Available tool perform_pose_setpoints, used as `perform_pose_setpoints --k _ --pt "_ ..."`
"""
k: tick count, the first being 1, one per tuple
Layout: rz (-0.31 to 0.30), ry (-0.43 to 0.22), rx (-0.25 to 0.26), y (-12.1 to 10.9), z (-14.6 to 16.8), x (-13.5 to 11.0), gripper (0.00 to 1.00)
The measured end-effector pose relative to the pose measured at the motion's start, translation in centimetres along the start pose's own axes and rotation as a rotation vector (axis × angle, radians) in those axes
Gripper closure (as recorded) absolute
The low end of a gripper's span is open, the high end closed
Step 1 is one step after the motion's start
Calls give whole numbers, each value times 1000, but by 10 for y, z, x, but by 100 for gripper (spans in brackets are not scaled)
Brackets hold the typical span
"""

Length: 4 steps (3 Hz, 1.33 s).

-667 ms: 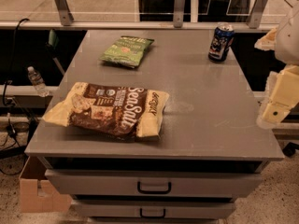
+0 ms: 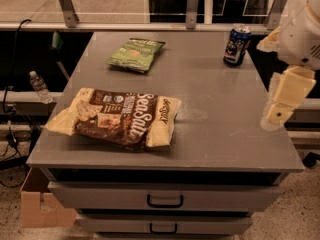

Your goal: Pick green jalapeno chip bag

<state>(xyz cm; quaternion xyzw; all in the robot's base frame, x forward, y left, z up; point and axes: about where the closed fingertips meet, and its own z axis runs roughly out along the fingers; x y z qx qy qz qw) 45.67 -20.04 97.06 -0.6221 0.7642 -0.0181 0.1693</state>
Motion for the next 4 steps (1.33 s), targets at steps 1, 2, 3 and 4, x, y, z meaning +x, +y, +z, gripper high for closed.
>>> perform_pose_setpoints --k 1,2,3,4 --pt "-66 -108 -6 -33 29 -49 0" --pt "-121 -238 16 -81 64 -117 0" --pt "-147 -361 46 -127 86 -185 0" --pt "-147 -361 45 -126 86 -185 0"
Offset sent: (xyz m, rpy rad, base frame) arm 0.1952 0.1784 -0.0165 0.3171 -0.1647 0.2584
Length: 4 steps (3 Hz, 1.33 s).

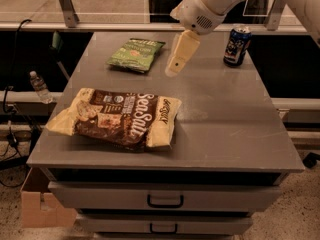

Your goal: Pick green jalapeno chip bag

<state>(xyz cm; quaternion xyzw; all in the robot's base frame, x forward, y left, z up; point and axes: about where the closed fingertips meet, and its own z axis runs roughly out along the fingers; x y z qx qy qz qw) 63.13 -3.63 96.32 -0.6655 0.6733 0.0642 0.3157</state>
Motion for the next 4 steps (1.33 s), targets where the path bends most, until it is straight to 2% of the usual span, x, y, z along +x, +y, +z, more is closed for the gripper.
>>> perform_pose_setpoints --k 1,2,3,4 --pt "29 -56 15 -12 22 -10 0" --pt "70 -153 27 -38 64 -34 0" --pt "127 -223 37 -62 106 -52 0" --pt "219 -267 40 -78 141 -52 0"
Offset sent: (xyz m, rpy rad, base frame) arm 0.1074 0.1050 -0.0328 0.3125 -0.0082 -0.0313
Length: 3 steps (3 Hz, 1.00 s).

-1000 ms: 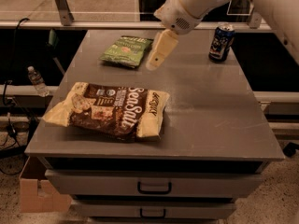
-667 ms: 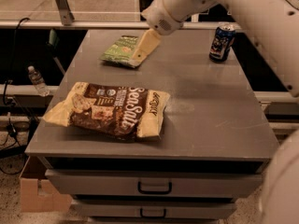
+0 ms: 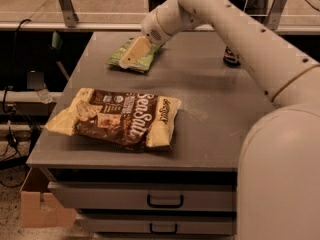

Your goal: Pick green jalapeno chip bag

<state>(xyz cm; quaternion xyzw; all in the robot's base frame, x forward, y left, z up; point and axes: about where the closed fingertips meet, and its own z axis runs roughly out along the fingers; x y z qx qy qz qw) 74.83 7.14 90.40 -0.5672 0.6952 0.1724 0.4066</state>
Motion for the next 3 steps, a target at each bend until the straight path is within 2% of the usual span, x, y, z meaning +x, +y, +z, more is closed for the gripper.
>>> perform_pose_setpoints --k 1,2,3 --pt "94 -23 -8 -8 28 8 0" --pt "157 -29 -14 -10 49 12 17" --pt "200 -28 -12 -13 62 17 42"
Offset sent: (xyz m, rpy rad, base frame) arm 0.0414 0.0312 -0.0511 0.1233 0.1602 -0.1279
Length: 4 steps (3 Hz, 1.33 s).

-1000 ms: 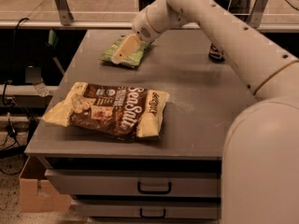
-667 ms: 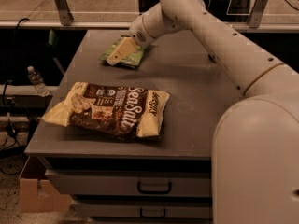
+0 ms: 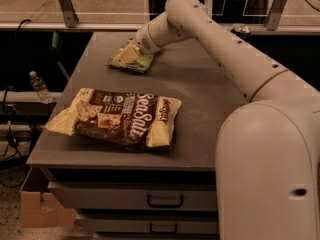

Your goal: Pick green jalapeno chip bag

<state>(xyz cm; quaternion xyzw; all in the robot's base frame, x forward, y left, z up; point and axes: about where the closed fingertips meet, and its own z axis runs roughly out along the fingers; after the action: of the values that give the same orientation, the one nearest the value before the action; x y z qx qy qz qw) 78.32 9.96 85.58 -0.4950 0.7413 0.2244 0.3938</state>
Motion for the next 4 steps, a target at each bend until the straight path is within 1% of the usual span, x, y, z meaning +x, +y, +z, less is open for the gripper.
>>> perform_pose_setpoints --k 1,2,3,4 --pt "24 0 3 -2 5 3 64" --pt "31 -11 7 -2 4 1 87" --pt "13 -37 2 0 -1 -10 100" --pt "-36 -85 -8 3 -13 -34 100"
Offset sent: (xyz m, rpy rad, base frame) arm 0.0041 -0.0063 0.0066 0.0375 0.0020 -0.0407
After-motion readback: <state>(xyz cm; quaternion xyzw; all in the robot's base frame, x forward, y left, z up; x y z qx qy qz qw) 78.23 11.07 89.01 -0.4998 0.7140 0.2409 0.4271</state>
